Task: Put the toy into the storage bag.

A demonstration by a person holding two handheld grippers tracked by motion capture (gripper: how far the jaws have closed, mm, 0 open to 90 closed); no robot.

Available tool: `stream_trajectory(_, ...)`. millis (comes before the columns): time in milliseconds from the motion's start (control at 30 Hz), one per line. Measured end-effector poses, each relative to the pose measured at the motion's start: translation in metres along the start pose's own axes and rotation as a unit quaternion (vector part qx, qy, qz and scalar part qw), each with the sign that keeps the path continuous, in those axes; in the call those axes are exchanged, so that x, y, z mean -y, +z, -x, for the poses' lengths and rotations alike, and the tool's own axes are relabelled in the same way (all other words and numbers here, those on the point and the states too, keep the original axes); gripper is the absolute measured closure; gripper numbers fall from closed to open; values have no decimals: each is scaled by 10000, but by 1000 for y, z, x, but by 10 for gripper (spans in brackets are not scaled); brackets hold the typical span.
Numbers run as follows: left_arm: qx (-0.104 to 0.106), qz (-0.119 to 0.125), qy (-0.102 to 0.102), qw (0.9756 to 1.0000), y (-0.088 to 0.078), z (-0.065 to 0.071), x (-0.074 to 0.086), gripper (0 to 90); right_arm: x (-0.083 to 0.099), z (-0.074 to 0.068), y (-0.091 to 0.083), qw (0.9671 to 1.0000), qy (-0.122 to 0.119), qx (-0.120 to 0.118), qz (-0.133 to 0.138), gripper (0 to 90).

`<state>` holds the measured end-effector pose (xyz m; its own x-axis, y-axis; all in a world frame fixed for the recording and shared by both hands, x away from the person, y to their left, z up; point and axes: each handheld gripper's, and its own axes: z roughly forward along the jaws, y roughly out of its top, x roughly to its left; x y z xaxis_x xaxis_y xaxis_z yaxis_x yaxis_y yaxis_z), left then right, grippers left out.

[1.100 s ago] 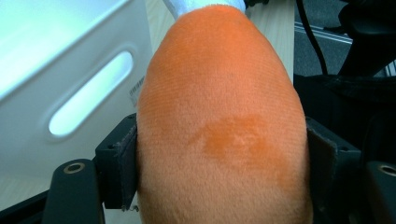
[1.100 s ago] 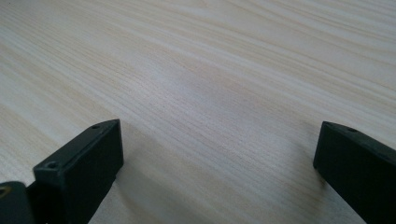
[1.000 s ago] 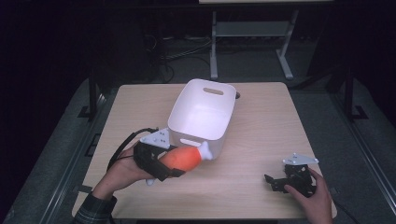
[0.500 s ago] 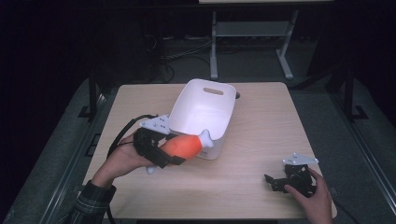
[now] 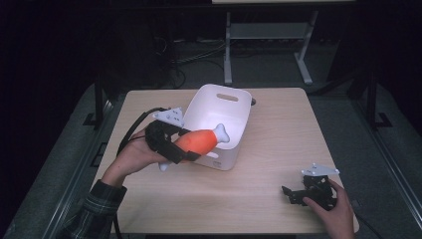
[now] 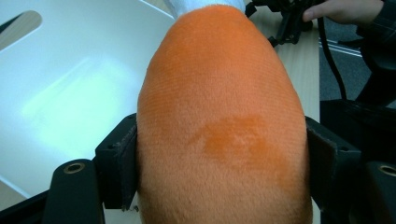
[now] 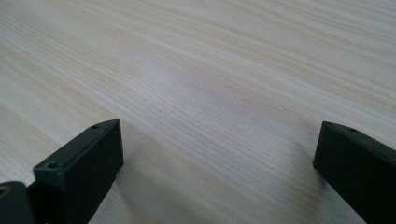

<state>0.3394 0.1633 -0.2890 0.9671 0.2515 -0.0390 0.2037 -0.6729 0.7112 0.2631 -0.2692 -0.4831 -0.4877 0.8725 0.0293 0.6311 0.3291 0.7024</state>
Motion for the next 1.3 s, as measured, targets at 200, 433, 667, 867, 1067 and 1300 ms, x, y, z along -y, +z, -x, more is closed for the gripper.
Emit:
stream_trajectory(200, -55, 84, -90, 9999, -2, -10, -7, 249, 0, 0, 0, 10000, 2, 0, -1, 9)
stream_trajectory(433, -192, 103, -201, 9996, -3, -23, -15, 249, 0, 0, 0, 10000, 5, 0, -2, 9)
stream_trajectory(667, -393, 84, -420, 9983, 1, -37, -21, 249, 0, 0, 0, 10000, 2, -5, -3, 9)
stream_trajectory(867, -584, 79, -623, 9963, 7, -49, -25, 249, 0, 0, 0, 10000, 1, -5, -4, 9)
stream_trajectory(1067, -834, 136, -863, 9927, 13, -61, -28, 249, 0, 0, 0, 10000, 11, -8, -6, 9)
stream_trajectory(1300, -1043, 89, -1114, 9883, 22, -73, -30, 248, 0, 0, 0, 10000, 0, 1, -6, 9)
